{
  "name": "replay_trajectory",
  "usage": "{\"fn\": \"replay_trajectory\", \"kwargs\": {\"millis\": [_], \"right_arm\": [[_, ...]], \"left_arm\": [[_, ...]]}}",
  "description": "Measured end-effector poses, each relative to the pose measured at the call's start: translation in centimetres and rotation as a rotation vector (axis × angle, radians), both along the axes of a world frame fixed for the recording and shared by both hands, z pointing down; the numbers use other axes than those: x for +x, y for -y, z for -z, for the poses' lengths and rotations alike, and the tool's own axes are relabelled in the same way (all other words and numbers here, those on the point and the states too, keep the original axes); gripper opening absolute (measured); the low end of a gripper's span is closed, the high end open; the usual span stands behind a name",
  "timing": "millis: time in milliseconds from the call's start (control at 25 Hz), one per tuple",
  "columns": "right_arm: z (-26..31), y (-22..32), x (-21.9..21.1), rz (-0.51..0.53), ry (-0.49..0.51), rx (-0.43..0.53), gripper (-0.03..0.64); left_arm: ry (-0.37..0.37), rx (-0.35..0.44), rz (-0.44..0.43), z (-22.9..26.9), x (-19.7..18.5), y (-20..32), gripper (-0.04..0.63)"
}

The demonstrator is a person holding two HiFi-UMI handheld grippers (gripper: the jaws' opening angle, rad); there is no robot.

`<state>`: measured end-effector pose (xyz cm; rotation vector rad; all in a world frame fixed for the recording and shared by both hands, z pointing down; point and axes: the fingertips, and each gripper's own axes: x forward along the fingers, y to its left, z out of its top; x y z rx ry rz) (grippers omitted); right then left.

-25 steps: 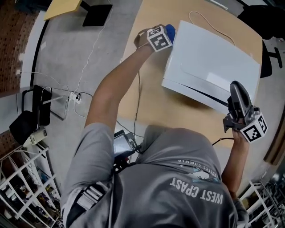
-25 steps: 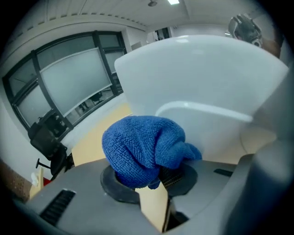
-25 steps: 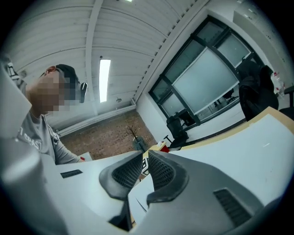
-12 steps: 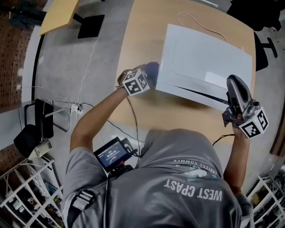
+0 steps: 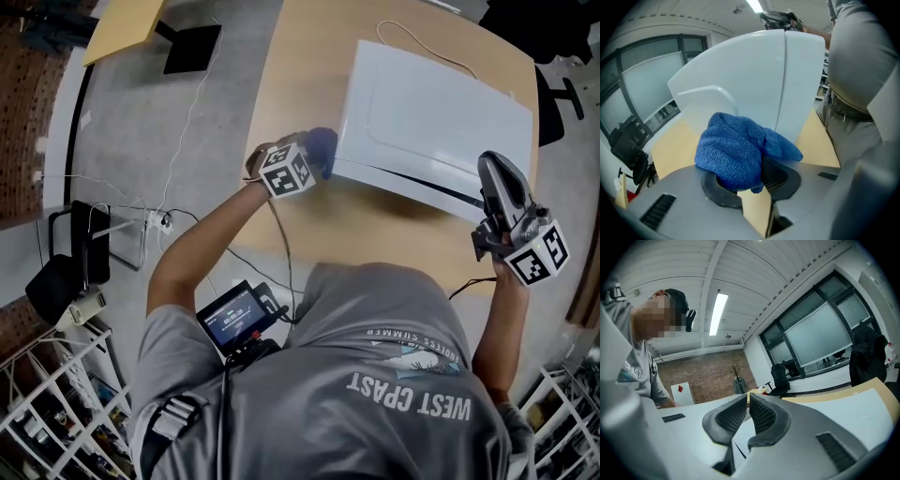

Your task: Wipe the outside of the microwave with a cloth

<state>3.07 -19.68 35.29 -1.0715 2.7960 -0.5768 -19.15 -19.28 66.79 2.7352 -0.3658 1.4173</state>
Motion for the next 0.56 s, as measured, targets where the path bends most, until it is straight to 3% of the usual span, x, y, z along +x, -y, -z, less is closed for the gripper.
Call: {"fn": "replay_trajectory", "kwargs": {"millis": [320,560], "right_arm": [[-0.1,-0.4,0.5,-0.011,0.01,-0.005,0.032],[-0.1,-2.5,-1.6,0.002,-0.006,0.035,0.031]], "left_arm": [[0.058,-0.052,-0.034,-1.8,-0.4,-1.6,0.105],[0.101,-0.095,-0.089,-4.4,-1.9,-5.0,0.106]]}}
